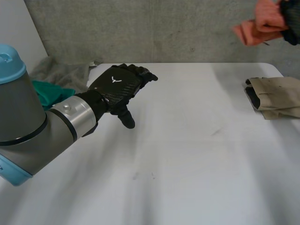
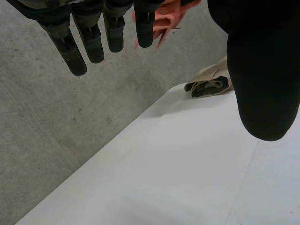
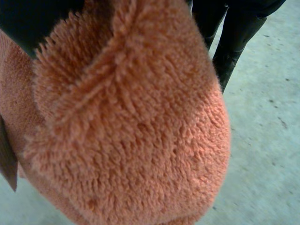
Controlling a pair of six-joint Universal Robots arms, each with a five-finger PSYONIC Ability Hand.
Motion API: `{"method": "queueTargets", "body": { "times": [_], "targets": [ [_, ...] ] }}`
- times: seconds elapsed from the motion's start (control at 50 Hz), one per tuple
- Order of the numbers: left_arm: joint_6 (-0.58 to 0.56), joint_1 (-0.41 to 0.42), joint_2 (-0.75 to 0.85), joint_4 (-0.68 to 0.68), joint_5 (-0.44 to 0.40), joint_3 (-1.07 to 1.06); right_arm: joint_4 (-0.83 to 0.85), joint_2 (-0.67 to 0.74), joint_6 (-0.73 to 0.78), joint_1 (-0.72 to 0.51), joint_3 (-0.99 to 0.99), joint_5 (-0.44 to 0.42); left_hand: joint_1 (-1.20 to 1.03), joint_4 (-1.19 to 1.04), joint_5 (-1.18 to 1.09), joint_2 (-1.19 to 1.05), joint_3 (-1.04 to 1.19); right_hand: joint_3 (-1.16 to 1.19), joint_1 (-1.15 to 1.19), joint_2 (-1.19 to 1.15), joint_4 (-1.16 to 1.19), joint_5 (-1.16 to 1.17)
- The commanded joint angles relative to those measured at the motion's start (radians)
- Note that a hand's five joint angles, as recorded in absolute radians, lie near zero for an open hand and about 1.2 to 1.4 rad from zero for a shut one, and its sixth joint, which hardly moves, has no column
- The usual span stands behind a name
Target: Fold the laundry.
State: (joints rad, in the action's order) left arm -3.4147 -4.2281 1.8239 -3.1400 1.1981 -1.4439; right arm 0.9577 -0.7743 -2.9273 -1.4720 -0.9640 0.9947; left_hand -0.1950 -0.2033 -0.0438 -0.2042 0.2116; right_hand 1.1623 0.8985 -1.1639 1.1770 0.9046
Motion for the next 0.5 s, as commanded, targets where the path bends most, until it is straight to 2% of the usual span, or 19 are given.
{"method": "queueTargets", "body": {
  "times": [0.02, 0.22, 0.38, 0.44, 0.46, 0.48, 0.5],
  "targets": [
    [0.0, 0.005, 0.002, 0.0, 0.0, -0.001, 0.049, 0.141, -0.038, 0.142, 0.054, -0.102, -0.01, -0.001, 0.014, 0.0, -0.007, 0.234, 0.498, -0.232, 0.219, 0.317],
    [0.0, 0.008, 0.015, -0.003, 0.001, -0.006, 0.05, 0.323, -0.029, 0.24, 0.033, -0.203, -0.013, -0.004, 0.011, -0.003, -0.004, 0.234, 0.498, -0.232, 0.219, 0.317],
    [0.0, 0.01, 0.023, -0.003, 0.001, -0.016, 0.036, 0.307, 0.017, 0.328, -0.084, -0.303, -0.013, -0.004, 0.011, -0.003, -0.004, 0.191, 0.455, -0.19, 0.177, 0.275],
    [0.0, 0.01, 0.023, -0.003, 0.001, -0.016, 0.02, 0.285, 0.022, 0.338, -0.11, -0.303, -0.013, -0.004, 0.011, -0.003, -0.004, -0.4, -0.136, 0.402, -0.415, -0.317],
    [0.0, 0.011, 0.023, -0.003, 0.001, -0.016, -0.006, 0.264, 0.022, 0.349, -0.123, -0.303, -0.013, -0.004, 0.011, -0.003, -0.004, -0.832, -0.568, 0.834, -0.847, -0.749],
    [0.0, 0.013, 0.023, -0.003, 0.001, -0.016, -0.025, 0.248, 0.022, 0.354, -0.128, -0.303, -0.013, -0.004, 0.011, -0.003, -0.004, -0.988, -0.724, 0.989, -1.002, -0.905],
    [0.0, 0.014, 0.023, -0.003, 0.001, -0.016, -0.046, 0.228, 0.023, 0.36, -0.134, -0.303, -0.013, -0.004, 0.011, -0.003, -0.004, -0.988, -0.724, 0.989, -1.002, -0.905]
  ]
}}
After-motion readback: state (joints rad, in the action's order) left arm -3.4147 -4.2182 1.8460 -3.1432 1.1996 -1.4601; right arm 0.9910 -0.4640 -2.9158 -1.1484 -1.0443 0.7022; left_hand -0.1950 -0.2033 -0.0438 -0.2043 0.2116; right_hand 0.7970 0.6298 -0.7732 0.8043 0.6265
